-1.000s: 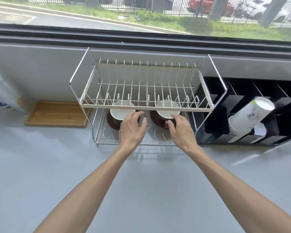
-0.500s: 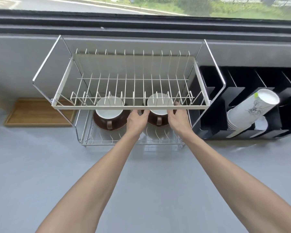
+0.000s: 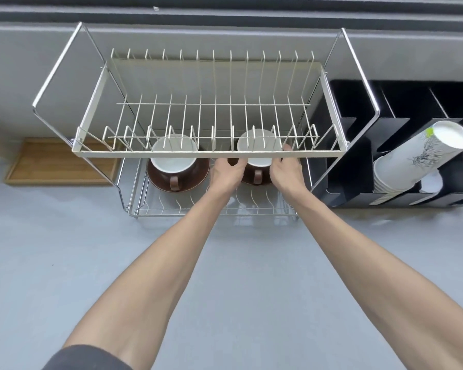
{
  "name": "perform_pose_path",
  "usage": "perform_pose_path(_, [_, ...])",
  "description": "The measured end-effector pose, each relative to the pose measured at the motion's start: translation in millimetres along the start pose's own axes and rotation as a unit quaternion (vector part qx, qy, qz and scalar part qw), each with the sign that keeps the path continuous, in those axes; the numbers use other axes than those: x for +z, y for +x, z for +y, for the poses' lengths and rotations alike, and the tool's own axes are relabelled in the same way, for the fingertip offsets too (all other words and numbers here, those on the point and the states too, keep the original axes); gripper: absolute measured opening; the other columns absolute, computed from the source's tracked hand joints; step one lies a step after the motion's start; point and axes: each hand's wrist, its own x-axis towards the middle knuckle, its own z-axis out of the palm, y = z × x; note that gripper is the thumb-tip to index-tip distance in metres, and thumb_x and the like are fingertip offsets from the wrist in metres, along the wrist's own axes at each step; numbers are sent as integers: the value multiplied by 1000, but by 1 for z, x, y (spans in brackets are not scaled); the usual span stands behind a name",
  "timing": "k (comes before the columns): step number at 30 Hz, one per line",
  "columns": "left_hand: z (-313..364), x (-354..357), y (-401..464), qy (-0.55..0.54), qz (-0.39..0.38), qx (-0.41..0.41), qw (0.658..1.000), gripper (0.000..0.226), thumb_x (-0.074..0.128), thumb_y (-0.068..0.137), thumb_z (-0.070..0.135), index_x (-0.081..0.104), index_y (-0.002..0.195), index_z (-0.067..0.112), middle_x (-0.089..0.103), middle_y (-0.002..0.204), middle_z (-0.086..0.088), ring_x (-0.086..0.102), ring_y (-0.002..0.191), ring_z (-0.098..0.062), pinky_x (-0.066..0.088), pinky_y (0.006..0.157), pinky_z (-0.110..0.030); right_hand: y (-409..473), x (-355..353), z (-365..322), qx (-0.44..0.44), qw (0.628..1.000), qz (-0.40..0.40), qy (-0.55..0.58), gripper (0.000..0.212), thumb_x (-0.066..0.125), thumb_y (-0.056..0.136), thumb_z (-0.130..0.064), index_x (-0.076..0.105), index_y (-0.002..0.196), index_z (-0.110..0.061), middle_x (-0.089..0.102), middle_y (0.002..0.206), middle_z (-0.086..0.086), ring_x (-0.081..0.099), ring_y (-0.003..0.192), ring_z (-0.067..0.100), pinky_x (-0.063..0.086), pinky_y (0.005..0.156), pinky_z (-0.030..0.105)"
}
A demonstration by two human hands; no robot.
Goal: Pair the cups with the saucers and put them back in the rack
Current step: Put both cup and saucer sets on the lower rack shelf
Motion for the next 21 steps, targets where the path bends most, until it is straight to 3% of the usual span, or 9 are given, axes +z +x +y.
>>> perform_pose_path(5, [-4, 1, 3, -3, 1, 5, 1000, 82, 60, 63, 65, 63, 117, 3, 69, 116, -19, 69, 97, -32, 60, 89, -51, -2, -1, 1, -1, 1000, -7, 14, 43, 34, 106, -30, 42, 148, -26, 50, 149, 6, 43, 139, 30, 36, 111, 40])
perform_pose_path(12, [-1, -1, -9, 6, -3, 9, 1000, 65, 62, 79, 58, 61, 129, 17, 65, 127, -4, 67, 111, -32, 57, 94, -51, -7, -3, 3, 16, 1000, -8, -4, 44, 34, 106, -23, 40, 149, -20, 48, 146, 13, 43, 137, 33, 35, 108, 39])
perform_pose_path(16, [-4, -1, -13, 8, -6, 16, 1000, 66, 58, 72, 62, 62, 127, 25, 68, 124, -2, 68, 110, -31, 58, 93, -50, -12, -4, 2, 30, 999, -8, -24, 41, 34, 106, -22, 41, 146, -14, 49, 143, 15, 46, 134, 34, 37, 104, 39])
perform_pose_path(21, [-7, -3, -17, 11, -10, 26, 1000, 67, 60, 73, 59, 59, 133, 29, 65, 132, -1, 66, 116, -30, 57, 95, -50, -18, -4, 3, 37, 999, -16, -18, 41, 35, 105, -24, 40, 146, -19, 48, 145, 14, 46, 133, 35, 36, 108, 45])
